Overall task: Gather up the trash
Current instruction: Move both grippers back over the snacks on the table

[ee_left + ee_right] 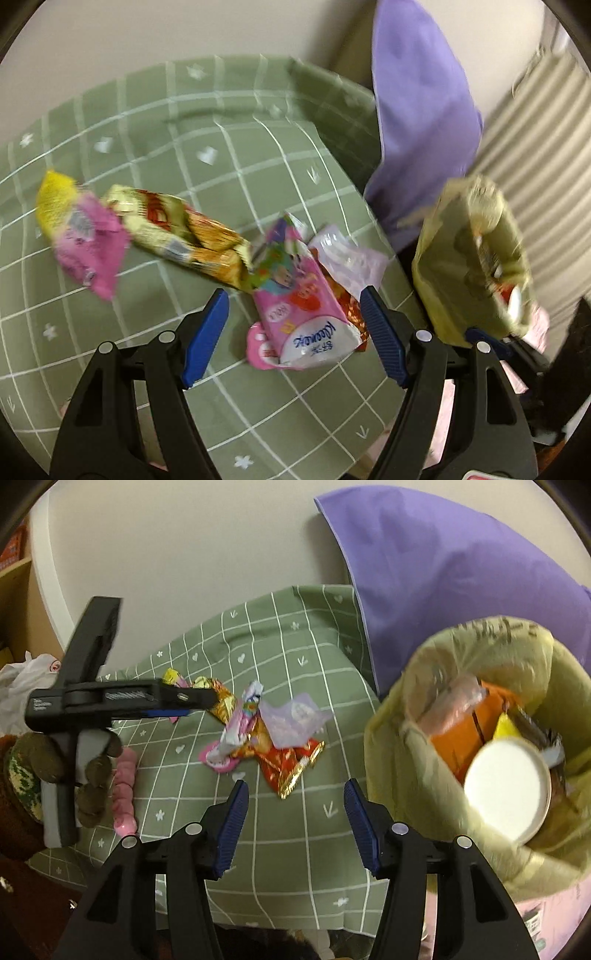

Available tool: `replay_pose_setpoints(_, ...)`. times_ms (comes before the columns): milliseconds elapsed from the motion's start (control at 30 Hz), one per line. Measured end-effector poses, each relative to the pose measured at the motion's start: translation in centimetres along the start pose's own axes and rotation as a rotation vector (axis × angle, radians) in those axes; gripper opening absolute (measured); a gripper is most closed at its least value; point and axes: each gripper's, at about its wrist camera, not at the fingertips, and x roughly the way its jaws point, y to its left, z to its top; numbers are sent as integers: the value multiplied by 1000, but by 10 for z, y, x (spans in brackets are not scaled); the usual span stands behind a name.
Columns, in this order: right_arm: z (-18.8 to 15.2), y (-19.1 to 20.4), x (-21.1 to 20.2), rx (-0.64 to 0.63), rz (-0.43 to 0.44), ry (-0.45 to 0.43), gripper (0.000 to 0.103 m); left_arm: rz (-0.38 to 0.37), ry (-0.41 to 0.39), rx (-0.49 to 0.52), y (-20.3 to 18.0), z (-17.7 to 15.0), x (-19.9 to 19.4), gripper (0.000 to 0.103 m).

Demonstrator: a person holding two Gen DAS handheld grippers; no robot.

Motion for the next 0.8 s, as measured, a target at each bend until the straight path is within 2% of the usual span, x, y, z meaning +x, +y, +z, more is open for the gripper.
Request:
replay_pose_setpoints(67, -2, -1, -1, 9, 2, 3, 51, 58, 37, 11, -4, 0, 18, 70)
replay_pose_setpoints(133, -4, -1, -2, 3, 12, 10, 51, 55, 82, -40, 2, 2, 30, 69)
replay_pose_setpoints(167, -4, 0, -3, 0, 15, 13, 52, 38, 98, -66, 5, 3, 34, 66)
replay_pose_setpoints(200, -4, 0, -3, -7, 23, 19, 53, 26, 105, -79, 8, 3, 36, 54)
replay_pose_setpoints(300, -5, 3, -1, -17, 52, 46, 55, 50, 95, -94, 13, 1, 30, 29)
replay_pose_setpoints(400, -5, 10, 4, -45, 69, 72, 55, 39, 56, -115, 23, -2, 8, 23)
replay_pose_setpoints(567, -2, 20, 16, -74, 51, 80, 55, 119, -29, -111, 40, -10, -34, 19)
replay_pose_setpoints(667, 1, 25, 29, -103, 28, 98, 55, 193, -34, -106, 54, -15, -46, 19)
replay_pose_setpoints(733, 6, 31, 38, -130, 14, 88, 55, 212, -35, -111, 58, -20, -51, 20)
replay_pose_setpoints(800, 11, 40, 47, -201, -47, 60, 55, 201, -30, -124, 63, -27, -56, 36)
